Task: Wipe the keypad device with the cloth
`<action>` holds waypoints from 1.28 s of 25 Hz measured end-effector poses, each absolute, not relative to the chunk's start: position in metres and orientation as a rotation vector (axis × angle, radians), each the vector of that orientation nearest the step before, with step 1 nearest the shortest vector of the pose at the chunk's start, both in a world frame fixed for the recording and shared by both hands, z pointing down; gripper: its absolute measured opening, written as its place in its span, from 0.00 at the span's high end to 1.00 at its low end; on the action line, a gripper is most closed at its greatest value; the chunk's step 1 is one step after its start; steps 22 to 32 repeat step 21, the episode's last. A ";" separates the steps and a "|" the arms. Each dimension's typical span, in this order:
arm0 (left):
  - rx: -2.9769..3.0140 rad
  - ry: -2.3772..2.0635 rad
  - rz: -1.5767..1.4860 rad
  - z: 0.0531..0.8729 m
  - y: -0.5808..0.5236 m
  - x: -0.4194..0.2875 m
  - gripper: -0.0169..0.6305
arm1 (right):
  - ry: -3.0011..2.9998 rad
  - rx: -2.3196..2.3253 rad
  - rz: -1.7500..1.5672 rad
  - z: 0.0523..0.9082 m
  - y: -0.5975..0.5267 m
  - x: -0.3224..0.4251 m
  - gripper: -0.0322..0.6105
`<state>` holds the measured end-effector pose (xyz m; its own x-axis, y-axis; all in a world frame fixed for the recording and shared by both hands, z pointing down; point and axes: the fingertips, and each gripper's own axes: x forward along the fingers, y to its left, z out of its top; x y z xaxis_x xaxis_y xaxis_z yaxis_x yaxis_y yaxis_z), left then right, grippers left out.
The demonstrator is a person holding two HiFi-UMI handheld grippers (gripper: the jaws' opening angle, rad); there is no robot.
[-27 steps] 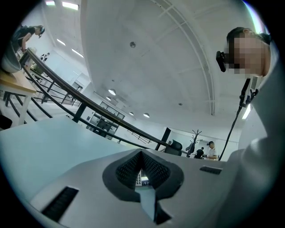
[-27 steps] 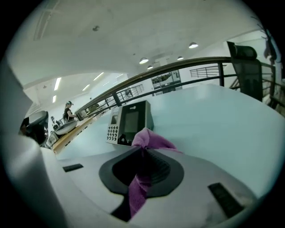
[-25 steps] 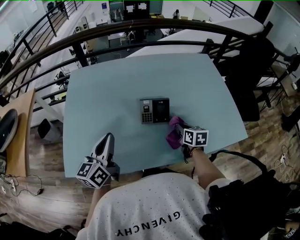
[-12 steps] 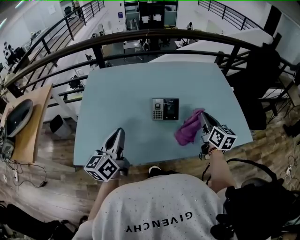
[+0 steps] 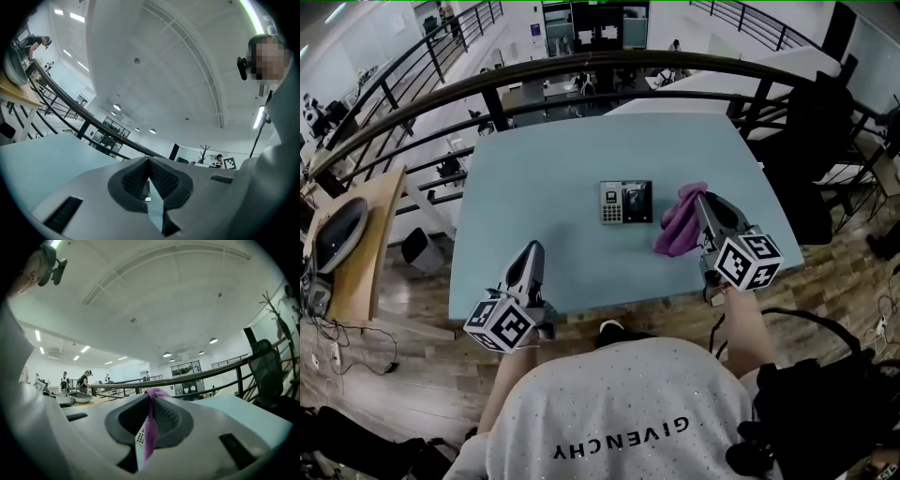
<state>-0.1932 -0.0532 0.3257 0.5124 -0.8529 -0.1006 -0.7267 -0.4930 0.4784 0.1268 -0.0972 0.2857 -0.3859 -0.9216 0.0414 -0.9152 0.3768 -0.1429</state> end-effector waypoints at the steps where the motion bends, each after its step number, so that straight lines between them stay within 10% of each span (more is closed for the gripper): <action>1: 2.382 -1.303 -0.463 0.325 -0.053 -0.193 0.97 | 2.580 -1.721 -0.201 0.285 -0.096 0.125 0.91; 32: 2.412 -1.273 -0.479 0.324 -0.033 -0.196 0.97 | 2.586 -1.842 -0.169 0.296 -0.072 0.134 0.91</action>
